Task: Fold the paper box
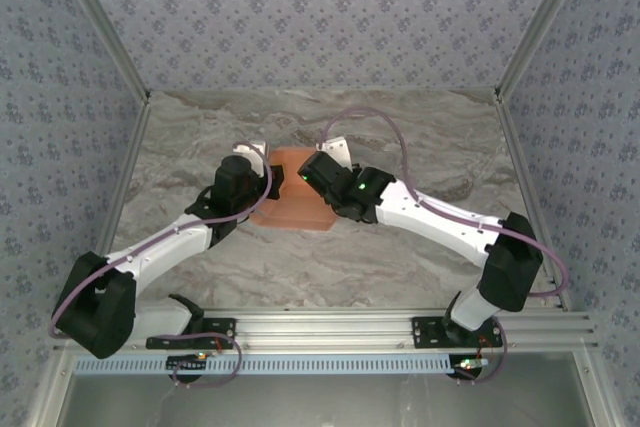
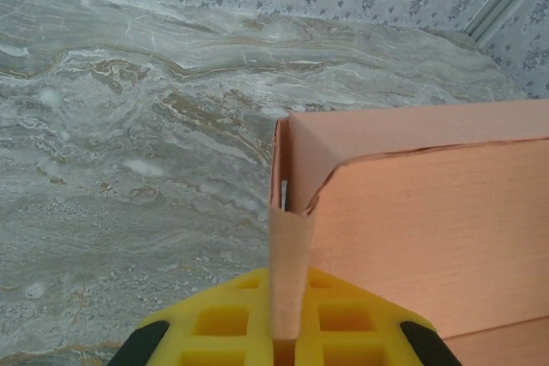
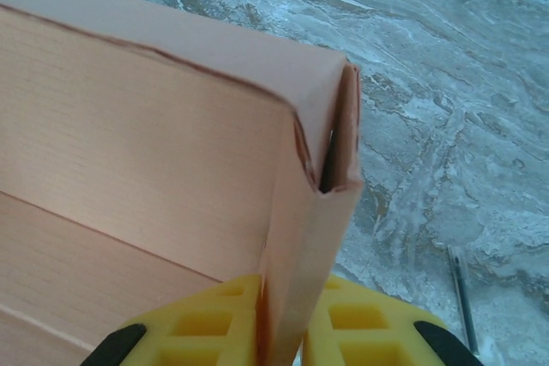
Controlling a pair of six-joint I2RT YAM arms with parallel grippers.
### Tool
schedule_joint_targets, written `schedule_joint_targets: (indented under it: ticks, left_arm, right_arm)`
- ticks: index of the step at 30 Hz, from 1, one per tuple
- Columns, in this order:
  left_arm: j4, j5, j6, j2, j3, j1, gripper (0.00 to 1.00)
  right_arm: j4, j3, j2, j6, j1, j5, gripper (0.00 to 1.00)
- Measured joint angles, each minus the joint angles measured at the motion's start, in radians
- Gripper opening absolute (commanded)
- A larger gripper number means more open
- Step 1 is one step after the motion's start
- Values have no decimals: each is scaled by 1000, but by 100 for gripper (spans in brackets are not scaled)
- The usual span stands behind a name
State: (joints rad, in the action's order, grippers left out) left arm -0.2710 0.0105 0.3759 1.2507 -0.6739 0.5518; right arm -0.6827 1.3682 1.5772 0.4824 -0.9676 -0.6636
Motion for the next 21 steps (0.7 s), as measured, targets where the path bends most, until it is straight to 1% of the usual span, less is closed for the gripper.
schedule_joint_targets:
  ticks: [9,12,17,21]
  left_arm:
    - [-18,-14,4,0,0,0,3]
    - [-17,-14,4,0,0,0,3]
    - [-16,-13,3,0,0,0,3]
    - [-13,-11,3,0,0,0,3]
  right_arm:
    - [-74,48,27,31,-42,-90,18]
    - [-90,60,38,34,-52,-108,20]
    - [-88,56,36,35,-52,-93,29]
    - [-56,12,0,47,-38,-28,34]
